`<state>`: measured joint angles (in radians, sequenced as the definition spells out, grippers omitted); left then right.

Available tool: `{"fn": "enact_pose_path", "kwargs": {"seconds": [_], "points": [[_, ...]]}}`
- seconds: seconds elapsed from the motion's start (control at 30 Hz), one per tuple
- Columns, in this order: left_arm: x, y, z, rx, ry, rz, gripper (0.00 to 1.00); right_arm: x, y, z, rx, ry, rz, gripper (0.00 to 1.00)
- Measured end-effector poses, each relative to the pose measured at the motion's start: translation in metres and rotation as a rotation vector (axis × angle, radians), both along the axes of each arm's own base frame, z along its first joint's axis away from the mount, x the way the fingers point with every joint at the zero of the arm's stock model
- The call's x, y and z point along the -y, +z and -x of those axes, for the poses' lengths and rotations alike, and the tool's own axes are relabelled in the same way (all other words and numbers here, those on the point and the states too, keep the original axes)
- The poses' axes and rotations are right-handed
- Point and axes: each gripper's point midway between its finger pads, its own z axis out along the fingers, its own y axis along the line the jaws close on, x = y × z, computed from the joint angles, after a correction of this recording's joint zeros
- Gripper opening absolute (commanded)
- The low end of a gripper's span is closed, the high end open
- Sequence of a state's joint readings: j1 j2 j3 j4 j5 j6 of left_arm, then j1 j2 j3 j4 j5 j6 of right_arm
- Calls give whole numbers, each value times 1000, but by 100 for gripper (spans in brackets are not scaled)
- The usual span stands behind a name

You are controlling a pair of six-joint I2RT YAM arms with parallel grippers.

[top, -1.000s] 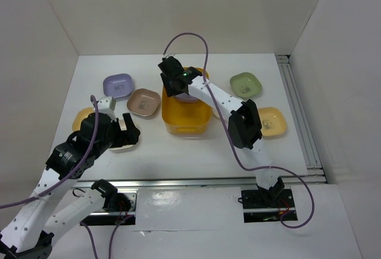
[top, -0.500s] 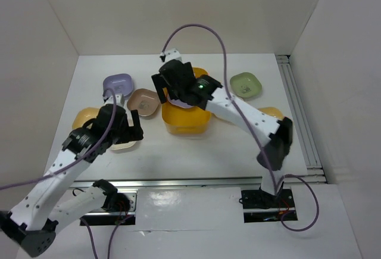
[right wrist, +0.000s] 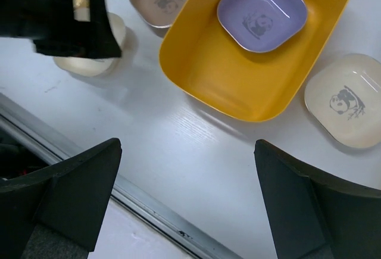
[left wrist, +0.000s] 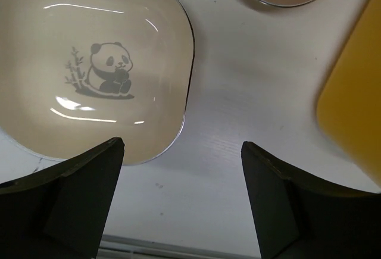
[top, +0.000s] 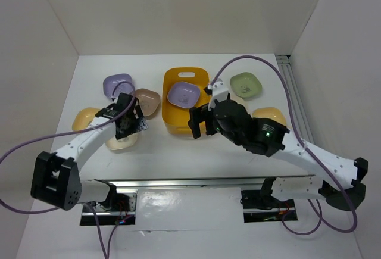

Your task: Place the plates into the plastic bin on the countertop

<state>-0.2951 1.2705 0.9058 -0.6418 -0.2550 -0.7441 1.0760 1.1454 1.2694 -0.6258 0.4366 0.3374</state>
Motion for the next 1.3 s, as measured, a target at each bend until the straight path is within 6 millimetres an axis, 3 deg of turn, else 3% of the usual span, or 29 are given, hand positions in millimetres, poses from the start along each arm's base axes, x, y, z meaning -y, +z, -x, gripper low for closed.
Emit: {"fn": "enact_pose_path", "kwargs": {"seconds": [0.1,0.23,0.37,0.4,0.43,0.63,0.83,1.03,1.2,1.3], "points": [[4,-30,-3,-46,-4,25,91,10,13,13,20,10,-59,100],[8,-49,-9,-69,-8,30,90,21,26,24,37,15,-118,100],[9,-63,-12,-70,2,34,70,24,25,27,37,11,-128,100],[8,-68,-11,-76,8,35,59,24,22,27,32,12,-124,100],[8,-75,-9,-88,11,34,54,24,18,28,28,12,-117,100],[8,-78,-14,-52,20,44,39,22,15,29,11,13,-127,100],[5,-69,-10,-22,21,43,2,19,15,32,-3,28,-138,100],[10,-53,10,-10,-4,54,0,15,24,26,-3,-4,-151,100],[29,-5,26,47,-27,86,0,21,28,12,18,-108,-141,100],[38,49,22,141,-39,119,0,31,26,4,35,-185,-117,100]]}}
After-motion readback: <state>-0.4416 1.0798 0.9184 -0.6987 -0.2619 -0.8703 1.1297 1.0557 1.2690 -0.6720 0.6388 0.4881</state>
